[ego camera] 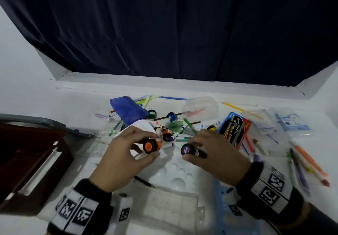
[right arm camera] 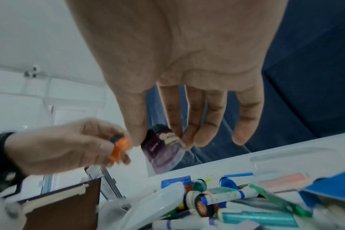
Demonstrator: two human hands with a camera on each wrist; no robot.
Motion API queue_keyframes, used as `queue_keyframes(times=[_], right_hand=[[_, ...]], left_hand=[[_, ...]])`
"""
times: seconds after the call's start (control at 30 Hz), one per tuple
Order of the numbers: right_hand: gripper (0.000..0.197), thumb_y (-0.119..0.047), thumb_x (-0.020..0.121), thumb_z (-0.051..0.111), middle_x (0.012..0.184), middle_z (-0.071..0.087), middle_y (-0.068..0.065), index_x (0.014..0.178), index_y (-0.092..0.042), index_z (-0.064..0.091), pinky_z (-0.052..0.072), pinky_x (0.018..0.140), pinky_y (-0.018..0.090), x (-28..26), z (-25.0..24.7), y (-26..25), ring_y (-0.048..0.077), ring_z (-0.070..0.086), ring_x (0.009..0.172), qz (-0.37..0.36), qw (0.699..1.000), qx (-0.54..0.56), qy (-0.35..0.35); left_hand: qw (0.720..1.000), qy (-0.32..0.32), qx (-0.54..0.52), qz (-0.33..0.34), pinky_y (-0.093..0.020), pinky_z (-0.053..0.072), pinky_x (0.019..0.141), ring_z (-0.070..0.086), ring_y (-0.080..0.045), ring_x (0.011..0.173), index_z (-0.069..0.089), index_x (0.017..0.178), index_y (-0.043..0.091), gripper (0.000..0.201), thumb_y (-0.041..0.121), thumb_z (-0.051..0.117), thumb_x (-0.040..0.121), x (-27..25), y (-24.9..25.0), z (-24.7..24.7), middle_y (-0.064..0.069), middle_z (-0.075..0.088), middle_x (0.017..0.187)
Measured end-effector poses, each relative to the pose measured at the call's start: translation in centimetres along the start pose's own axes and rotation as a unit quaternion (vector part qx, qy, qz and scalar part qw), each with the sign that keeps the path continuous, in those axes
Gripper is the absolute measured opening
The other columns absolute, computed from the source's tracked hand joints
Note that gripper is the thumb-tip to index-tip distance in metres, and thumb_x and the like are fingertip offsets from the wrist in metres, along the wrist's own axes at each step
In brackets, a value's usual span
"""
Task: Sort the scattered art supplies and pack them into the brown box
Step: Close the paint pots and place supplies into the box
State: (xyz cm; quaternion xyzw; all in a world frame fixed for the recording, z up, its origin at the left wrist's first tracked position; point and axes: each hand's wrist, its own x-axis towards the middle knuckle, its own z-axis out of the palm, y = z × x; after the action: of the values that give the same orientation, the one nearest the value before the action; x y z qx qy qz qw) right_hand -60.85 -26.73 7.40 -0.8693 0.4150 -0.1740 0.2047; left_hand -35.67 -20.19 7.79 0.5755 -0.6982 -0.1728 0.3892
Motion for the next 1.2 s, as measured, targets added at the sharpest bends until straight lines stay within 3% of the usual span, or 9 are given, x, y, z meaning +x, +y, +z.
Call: queue_keyframes(times=[0.1,0.23,0.37,0.5,0.6,0.7,0.97,1.1,1.2], right_hand=[[0.041,-0.065,0.083,0.055,0.09,0.055,-0.012,0.098,-0.029,0.066,0.043,0.077,0.026,-2.5,0.8,-1.2,0.005,0.051,0.085,0.016,0.999,0.029,-0.026],[0.032,-0.054,0.087,0.062,0.096,0.058,-0.012,0.106,-0.028,0.067,0.044,0.079,0.021,-5.4,2.7,-2.7,0.004,0.053,0.087,0.049,0.996,0.05,-0.049],[0.037,-0.059,0.086,0.057,0.098,0.061,-0.013,0.109,-0.031,0.065,0.044,0.082,0.024,-7.9,4.9,-3.7,0.003,0.052,0.09,0.054,0.995,0.041,-0.071],[0.044,-0.065,0.084,0.046,0.105,0.06,-0.018,0.111,-0.035,0.061,0.041,0.089,0.027,-10.2,6.2,-4.5,0.001,0.047,0.097,0.079,0.993,0.001,-0.085],[0.032,-0.054,0.091,0.055,0.111,0.058,-0.02,0.118,-0.037,0.058,0.039,0.093,0.025,-11.2,6.3,-5.3,0.0,0.046,0.102,0.091,0.992,-0.013,-0.088],[0.032,-0.049,0.091,0.059,0.111,0.061,-0.017,0.119,-0.035,0.059,0.039,0.091,0.021,-11.5,6.2,-5.8,0.0,0.049,0.1,0.092,0.992,-0.011,-0.085],[0.028,-0.043,0.091,0.062,0.111,0.054,-0.008,0.119,-0.036,0.058,0.039,0.097,0.031,-11.2,5.8,-6.3,0.006,0.046,0.106,0.119,0.988,0.0,-0.103],[0.034,-0.051,0.092,0.056,0.122,0.043,-0.005,0.124,-0.04,0.053,0.029,0.094,0.028,-11.2,5.5,-6.3,0.012,0.04,0.115,0.12,0.978,-0.06,-0.159],[0.034,-0.053,0.092,0.053,0.121,0.047,-0.005,0.123,-0.039,0.053,0.031,0.097,0.031,-10.9,5.5,-6.0,0.009,0.036,0.119,0.104,0.976,-0.074,-0.177]], left_hand=[[0.999,-0.031,0.014,-0.003,-0.013,0.049,0.071,0.065,-0.005,0.092,0.073,0.102,0.037,0.033,0.031,0.087,0.072,-2.7,-0.6,0.2,0.018,0.065,0.098],[0.99,-0.137,-0.016,0.008,-0.013,0.048,0.072,0.064,-0.001,0.087,0.073,0.098,0.034,0.031,0.042,0.086,0.071,-4.9,-1.1,1.1,0.018,0.066,0.093],[0.966,-0.253,-0.04,0.025,-0.018,0.053,0.069,0.065,0.001,0.088,0.072,0.1,0.034,0.033,0.045,0.086,0.072,-5.9,-1.2,2.6,0.018,0.065,0.096],[0.95,-0.303,0.022,0.069,-0.011,0.046,0.076,0.062,0.004,0.092,0.07,0.109,0.033,0.04,0.052,0.08,0.074,-6.7,-1.6,4.0,0.018,0.066,0.102],[0.94,-0.325,0.059,0.089,-0.017,0.046,0.081,0.062,0.0,0.098,0.068,0.115,0.033,0.045,0.054,0.076,0.076,-7.1,-1.6,4.8,0.015,0.069,0.108],[0.94,-0.33,0.038,0.072,-0.002,0.036,0.074,0.061,0.002,0.102,0.07,0.117,0.033,0.044,0.048,0.077,0.076,-7.4,-1.7,5.0,0.015,0.071,0.112],[0.939,-0.34,0.009,0.047,-0.003,0.036,0.071,0.058,0.015,0.088,0.073,0.11,0.03,0.036,0.041,0.081,0.076,-7.4,-2.0,4.8,0.017,0.072,0.098],[0.943,-0.332,-0.002,0.025,-0.004,0.04,0.075,0.06,0.014,0.088,0.073,0.112,0.03,0.043,0.042,0.085,0.072,-7.7,-1.9,4.9,0.016,0.073,0.1],[0.943,-0.334,0.003,0.016,-0.006,0.043,0.077,0.061,0.011,0.089,0.074,0.111,0.031,0.041,0.044,0.084,0.073,-7.7,-1.9,4.9,0.017,0.073,0.1]])
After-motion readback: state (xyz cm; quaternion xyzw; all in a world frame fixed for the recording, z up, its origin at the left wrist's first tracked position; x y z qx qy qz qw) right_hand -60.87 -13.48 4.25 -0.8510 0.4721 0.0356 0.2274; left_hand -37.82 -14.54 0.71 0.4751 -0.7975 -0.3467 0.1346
